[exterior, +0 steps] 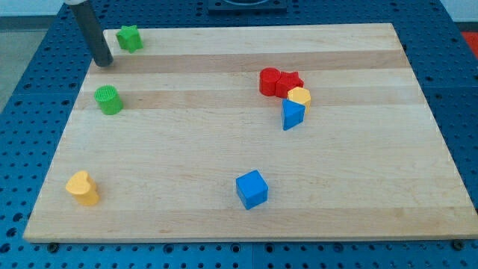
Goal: Push green star to the top center of the board
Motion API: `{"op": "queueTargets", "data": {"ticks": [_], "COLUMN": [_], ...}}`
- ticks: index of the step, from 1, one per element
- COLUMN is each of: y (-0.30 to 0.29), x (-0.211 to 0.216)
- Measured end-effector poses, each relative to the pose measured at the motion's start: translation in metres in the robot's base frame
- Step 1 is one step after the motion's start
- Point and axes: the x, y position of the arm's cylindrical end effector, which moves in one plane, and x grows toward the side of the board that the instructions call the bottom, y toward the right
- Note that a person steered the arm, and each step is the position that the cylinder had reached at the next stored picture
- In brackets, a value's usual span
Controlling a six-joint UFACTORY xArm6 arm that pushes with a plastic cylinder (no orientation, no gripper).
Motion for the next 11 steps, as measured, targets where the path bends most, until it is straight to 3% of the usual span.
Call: {"op": "queueTargets", "data": {"ticks": [1, 3, 11], "y": [-0.020, -0.002, 0.211], "x": [-0.021, -0.057, -0.042]}}
